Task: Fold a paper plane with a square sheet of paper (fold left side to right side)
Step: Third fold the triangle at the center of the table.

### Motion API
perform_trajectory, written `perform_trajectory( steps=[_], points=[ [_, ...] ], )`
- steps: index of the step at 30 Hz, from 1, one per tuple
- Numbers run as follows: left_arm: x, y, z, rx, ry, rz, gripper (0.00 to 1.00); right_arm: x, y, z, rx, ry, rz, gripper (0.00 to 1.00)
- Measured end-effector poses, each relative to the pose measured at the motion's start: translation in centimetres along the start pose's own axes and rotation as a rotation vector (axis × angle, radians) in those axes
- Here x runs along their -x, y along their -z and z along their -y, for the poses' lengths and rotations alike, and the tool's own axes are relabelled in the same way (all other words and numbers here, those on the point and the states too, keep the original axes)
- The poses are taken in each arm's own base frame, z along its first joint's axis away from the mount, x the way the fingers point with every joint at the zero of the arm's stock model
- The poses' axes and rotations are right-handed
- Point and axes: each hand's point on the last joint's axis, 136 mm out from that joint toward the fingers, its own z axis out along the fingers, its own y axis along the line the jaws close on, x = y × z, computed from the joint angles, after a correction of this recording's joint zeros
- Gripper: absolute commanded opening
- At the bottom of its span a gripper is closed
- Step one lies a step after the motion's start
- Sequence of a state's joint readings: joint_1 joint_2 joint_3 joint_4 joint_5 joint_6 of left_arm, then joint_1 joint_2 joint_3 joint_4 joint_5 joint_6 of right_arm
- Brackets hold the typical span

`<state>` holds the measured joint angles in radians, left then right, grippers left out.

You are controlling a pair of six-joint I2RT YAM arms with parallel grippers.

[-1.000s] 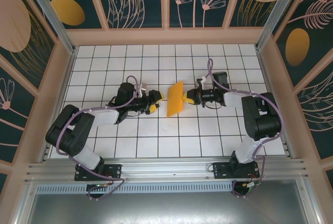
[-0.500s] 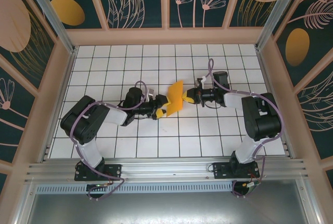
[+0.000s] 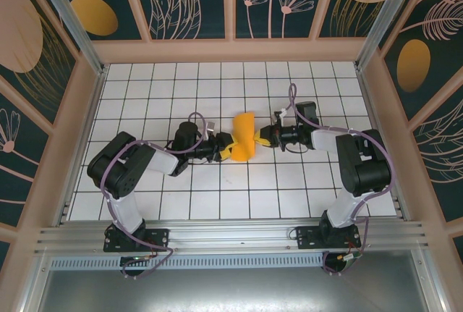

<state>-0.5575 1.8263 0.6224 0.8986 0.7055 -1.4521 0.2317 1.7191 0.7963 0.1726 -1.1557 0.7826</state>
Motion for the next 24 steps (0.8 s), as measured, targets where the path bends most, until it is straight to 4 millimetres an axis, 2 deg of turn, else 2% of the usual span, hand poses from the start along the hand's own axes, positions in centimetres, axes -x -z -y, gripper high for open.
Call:
perform_trajectory(
  steps=[6, 15, 18, 20, 24],
  points=[
    [0.3, 0.1, -1.1, 0.042, 0.005, 0.021, 0.32, 0.0, -0.1, 1.7, -0.056, -0.004, 0.007, 0.00],
    [0.1, 0.4, -2.5, 0.085, 0.010, 0.029, 0.05, 0.2, -0.5, 4.3, -0.119, -0.021, 0.006, 0.02],
    [0.1, 0.4, -2.6, 0.088, 0.009, 0.028, 0.00, 0.3, -0.6, 4.7, -0.128, -0.019, 0.007, 0.13],
    [0.1, 0.4, -2.7, 0.089, 0.009, 0.029, 0.00, 0.4, -0.5, 4.9, -0.144, -0.007, 0.014, 0.28],
    [0.2, 0.5, -2.8, 0.097, 0.013, 0.041, 0.00, 1.2, 0.0, 6.0, -0.227, 0.046, 0.064, 0.52]
  ],
)
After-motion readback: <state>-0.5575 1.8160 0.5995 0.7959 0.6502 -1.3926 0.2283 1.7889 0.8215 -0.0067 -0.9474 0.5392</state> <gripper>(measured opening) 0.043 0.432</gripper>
